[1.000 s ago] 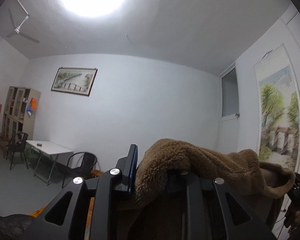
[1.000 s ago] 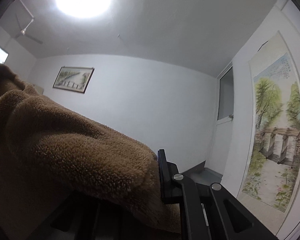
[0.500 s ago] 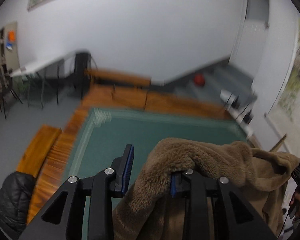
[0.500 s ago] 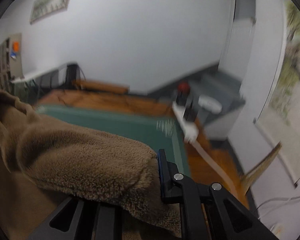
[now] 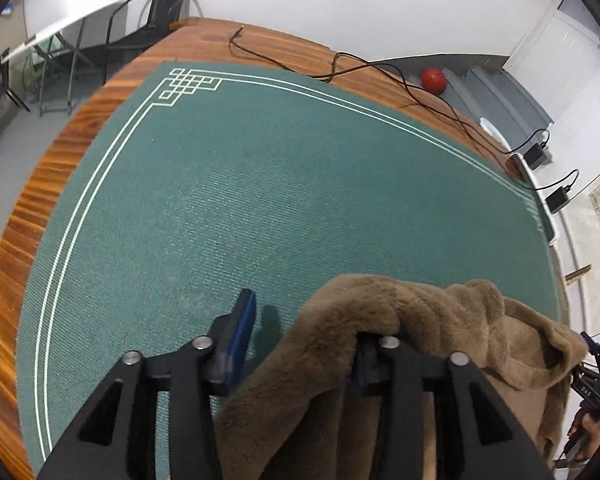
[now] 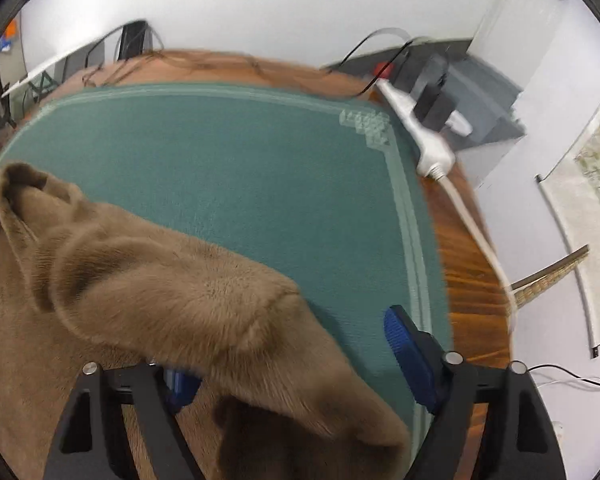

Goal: Fold clothes
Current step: 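Lower the blanket onto the green mat with both grippers, spreading it flat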

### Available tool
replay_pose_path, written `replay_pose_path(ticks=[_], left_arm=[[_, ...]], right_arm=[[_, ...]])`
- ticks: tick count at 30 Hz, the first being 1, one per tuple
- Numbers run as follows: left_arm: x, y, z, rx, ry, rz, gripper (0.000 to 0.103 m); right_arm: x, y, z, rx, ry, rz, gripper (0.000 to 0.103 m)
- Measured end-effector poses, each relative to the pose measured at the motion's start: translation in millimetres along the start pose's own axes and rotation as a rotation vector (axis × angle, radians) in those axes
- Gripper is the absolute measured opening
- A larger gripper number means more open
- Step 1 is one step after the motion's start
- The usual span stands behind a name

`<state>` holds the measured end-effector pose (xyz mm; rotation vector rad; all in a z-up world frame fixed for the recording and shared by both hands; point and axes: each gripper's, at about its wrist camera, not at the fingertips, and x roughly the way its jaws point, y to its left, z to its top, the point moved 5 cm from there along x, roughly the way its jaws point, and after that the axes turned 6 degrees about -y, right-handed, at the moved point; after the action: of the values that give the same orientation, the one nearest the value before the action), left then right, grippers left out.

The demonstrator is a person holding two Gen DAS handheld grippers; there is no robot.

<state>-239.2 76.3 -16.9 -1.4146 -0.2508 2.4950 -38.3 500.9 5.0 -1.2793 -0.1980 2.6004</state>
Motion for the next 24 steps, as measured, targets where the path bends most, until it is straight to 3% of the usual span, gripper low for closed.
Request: replay_pose_path(ticks=[6, 11, 15, 19, 24], left_arm=[[-27, -4, -10, 0.065, -0.009, 0.010, 0.058], [-61, -5, -24, 0.111, -0.036, 0.020, 0.066], [-72, -23, -35, 0.180, -0.028, -0.018, 0.070], [-52, -47, -46, 0.250, 0.007, -0.051, 0.070], [-17, -60, -38, 0.222, 0.051, -0.061, 0.070]], right_arm=[[-43, 8, -10, -0.028, -0.050, 0.066, 0.084], [-69, 65, -24, -0.142, -0.024, 0.278, 0.084], [-57, 109, -36, -0.231, 0.060, 0.381, 0.084], [-20, 118, -27, -0.225, 0.102, 0.370, 0.084], [18, 105, 30, -0.149, 0.059, 0.301, 0.084]])
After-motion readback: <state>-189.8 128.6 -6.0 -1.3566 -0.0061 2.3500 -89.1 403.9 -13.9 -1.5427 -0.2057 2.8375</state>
